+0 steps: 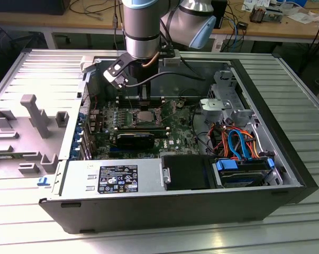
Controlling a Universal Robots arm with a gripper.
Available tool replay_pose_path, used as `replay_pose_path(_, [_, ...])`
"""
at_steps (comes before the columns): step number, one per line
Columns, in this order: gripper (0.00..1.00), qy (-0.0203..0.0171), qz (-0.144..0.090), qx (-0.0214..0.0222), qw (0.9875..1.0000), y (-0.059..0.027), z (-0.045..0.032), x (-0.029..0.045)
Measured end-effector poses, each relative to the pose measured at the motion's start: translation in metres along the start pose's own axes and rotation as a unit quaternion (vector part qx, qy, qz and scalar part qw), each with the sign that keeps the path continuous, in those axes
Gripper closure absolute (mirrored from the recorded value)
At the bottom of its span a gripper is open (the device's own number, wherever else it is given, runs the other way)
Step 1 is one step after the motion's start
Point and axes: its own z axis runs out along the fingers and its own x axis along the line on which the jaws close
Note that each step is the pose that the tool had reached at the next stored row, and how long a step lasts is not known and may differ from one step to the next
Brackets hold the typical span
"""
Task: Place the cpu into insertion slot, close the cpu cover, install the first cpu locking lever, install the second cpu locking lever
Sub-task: 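Close the cpu cover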
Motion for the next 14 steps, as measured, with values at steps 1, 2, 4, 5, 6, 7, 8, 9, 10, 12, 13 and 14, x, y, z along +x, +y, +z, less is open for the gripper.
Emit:
replay_pose_path(1, [0.89, 0.0000, 0.000, 0.0000, 1.0000, 0.0003, 0.0000, 0.0000])
replay_pose_path(2, [0.89, 0.0000, 0.000, 0.0000, 1.0000, 0.0004, 0.0000, 0.0001])
replay_pose_path(4, [0.89, 0.0000, 0.000, 0.0000, 1.0000, 0.0004, 0.0000, 0.0001])
replay_pose_path(5, [0.89, 0.0000, 0.000, 0.0000, 1.0000, 0.0005, -0.0005, 0.0001])
replay_pose_path(6, [0.89, 0.0000, 0.000, 0.0000, 1.0000, 0.0005, -0.0015, 0.0000])
replay_pose_path(7, [0.89, 0.0000, 0.000, 0.0000, 1.0000, 0.0005, -0.0027, 0.0000])
replay_pose_path(8, [0.89, 0.0000, 0.000, 0.0000, 1.0000, 0.0006, -0.0038, 0.0000])
replay_pose_path(9, [0.89, 0.0000, 0.000, 0.0000, 1.0000, 0.0006, -0.0042, 0.0000])
replay_pose_path(10, [0.89, 0.0002, 0.000, -0.0001, 1.0000, 0.0006, -0.0042, 0.0000])
replay_pose_path(12, [0.89, 0.0001, 0.000, -0.0001, 1.0000, 0.0010, -0.0043, 0.0000])
replay_pose_path(13, [0.89, 0.0000, 0.000, 0.0000, 1.0000, 0.0016, -0.0044, -0.0001])
replay_pose_path(14, [0.89, -0.0001, 0.000, 0.0001, 1.0000, 0.0023, -0.0044, -0.0001])
